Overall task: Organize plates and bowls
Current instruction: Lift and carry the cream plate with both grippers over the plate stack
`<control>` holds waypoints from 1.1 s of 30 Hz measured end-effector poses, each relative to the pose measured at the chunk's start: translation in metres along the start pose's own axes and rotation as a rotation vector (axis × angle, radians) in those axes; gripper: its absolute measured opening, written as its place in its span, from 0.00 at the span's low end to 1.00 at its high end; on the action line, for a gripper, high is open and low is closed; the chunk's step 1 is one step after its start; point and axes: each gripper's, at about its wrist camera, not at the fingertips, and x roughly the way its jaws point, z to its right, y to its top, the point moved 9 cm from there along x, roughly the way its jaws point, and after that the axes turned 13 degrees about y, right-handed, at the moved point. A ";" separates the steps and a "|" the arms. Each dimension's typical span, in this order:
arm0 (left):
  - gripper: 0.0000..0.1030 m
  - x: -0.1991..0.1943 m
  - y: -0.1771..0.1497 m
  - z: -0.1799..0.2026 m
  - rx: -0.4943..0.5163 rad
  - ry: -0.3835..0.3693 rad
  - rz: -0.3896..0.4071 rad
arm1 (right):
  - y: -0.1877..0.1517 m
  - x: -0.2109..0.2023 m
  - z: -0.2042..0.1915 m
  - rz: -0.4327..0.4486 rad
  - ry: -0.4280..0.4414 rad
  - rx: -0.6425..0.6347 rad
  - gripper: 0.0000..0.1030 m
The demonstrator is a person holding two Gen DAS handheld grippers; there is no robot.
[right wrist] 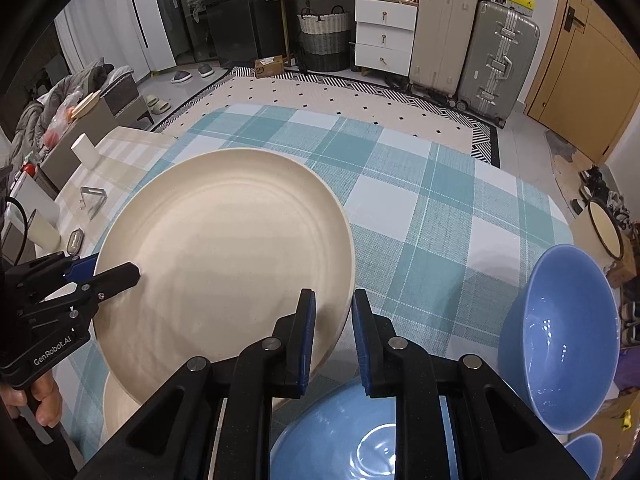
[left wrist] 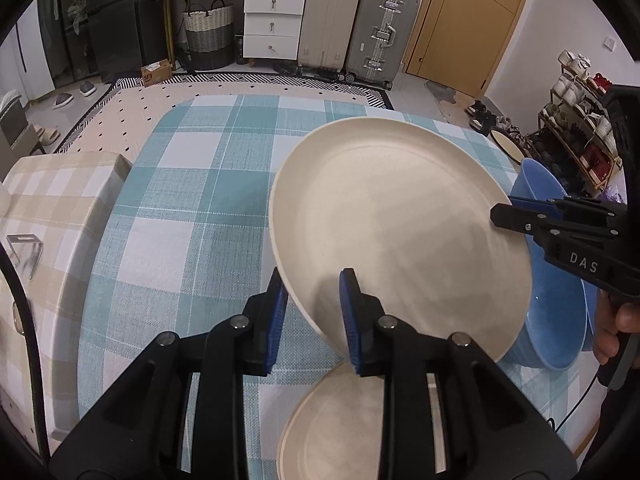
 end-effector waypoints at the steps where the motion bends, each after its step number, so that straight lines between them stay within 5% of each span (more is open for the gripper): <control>1: 0.23 -0.003 -0.002 0.000 0.000 -0.002 0.001 | -0.001 -0.003 -0.001 0.005 0.001 0.000 0.19; 33: 0.23 -0.095 -0.049 -0.009 0.014 0.018 0.043 | -0.042 -0.065 -0.051 0.080 0.025 -0.034 0.19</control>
